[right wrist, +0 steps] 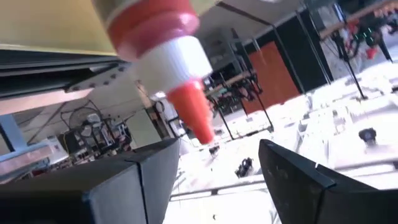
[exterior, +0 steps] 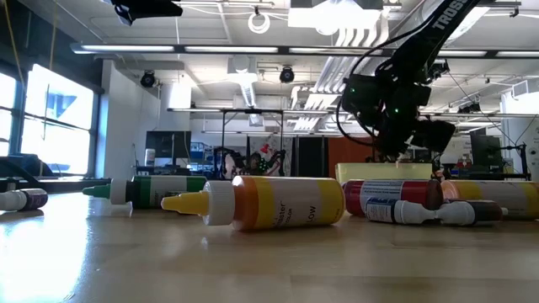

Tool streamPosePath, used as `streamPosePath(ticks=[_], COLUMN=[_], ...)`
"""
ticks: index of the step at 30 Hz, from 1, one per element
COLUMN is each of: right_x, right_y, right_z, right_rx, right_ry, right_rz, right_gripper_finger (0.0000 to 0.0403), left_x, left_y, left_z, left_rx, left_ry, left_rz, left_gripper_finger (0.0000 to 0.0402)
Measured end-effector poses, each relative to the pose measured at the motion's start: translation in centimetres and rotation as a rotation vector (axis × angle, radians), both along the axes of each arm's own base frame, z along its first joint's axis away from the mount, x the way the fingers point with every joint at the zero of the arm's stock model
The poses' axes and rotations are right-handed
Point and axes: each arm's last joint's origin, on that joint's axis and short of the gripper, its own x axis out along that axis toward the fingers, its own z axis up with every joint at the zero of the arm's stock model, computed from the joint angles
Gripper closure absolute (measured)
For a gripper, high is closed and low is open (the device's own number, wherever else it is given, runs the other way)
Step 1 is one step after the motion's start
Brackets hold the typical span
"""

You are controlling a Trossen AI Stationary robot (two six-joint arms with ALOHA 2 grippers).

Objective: Pick & Place food coloring
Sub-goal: Put the big green food coloring bottle into the yellow bin

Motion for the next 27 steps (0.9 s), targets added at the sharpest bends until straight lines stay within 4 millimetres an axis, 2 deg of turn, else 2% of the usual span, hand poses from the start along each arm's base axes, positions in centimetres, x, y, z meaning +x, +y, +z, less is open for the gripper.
streamPosePath(ticks=[4,8,19,27], right_x=[0.2,0.2,-1.4,-2.0], right_y=[0.5,1.0,3.5,7.0], right_z=[0.4,1.8,7.2,11.1], right_rx=[-0.092,-0.159,-0.210,-0.202], right_ry=[-0.060,-0.137,-0.336,-0.542], right_rz=[-0.016,-0.017,0.047,0.223], right_gripper_finger=[0.0185,0.0188,0.0190,0.0200], left_x=[0.0,0.0,0.1,0.8], left_y=[0.0,0.0,-0.2,-0.6], left_z=[0.0,0.0,0.0,-0.6], left_rx=[-0.001,-0.007,-0.024,-0.021], left_ry=[0.000,-0.002,0.003,0.037], left_rz=[0.000,0.001,-0.075,-0.106], left_gripper_finger=[0.0200,0.0200,0.0200,0.0200])
